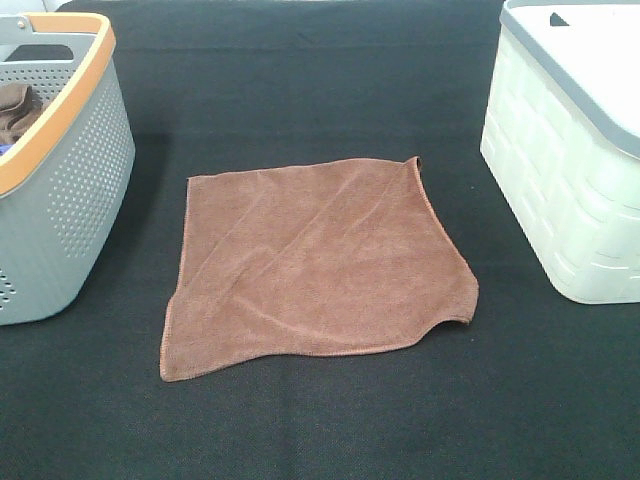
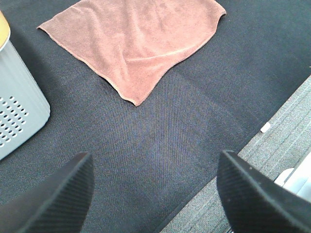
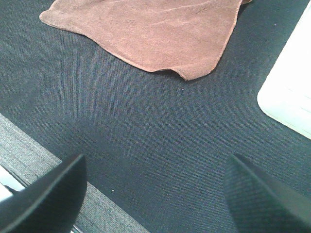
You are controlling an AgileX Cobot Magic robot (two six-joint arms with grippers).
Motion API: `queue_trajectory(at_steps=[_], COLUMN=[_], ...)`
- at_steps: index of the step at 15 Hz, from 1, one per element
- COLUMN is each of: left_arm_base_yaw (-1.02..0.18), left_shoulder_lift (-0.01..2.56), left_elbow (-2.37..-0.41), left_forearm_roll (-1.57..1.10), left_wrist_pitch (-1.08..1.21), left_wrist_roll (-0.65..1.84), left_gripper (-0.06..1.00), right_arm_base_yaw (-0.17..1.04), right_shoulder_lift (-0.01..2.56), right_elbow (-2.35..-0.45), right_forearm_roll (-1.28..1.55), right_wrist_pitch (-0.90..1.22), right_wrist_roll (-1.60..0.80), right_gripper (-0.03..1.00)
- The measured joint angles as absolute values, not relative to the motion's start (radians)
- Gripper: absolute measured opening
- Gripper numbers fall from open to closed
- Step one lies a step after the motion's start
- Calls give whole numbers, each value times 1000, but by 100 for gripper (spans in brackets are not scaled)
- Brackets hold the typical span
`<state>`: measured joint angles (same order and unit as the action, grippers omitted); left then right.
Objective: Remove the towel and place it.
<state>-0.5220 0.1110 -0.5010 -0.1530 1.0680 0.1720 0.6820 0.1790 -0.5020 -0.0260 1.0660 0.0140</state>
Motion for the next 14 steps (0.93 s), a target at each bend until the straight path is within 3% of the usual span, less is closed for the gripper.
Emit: queue_trajectory(at_steps=[6, 11, 12, 14], left_arm_base_yaw=[-522, -522, -522, -503], left_shoulder_lift=[111, 111, 111, 111], left_elbow=[-501, -501, -501, -501], left_forearm_roll=[-149, -148, -148, -148], left_wrist_pitch=[1060, 1059, 1059, 1058], left_wrist_roll=[173, 173, 173, 173], left_gripper=[68, 68, 68, 68], right_arm_base_yaw=[636, 227, 227, 113], right_shoulder_lift=[179, 177, 177, 139], right_elbow=[-502, -502, -502, -502], right_forearm_roll=[-25, -24, -24, -24], right_wrist_pitch=[1066, 1066, 1066, 1066], right_wrist_roll=[14, 14, 14, 14], right_gripper=[74, 74, 74, 74])
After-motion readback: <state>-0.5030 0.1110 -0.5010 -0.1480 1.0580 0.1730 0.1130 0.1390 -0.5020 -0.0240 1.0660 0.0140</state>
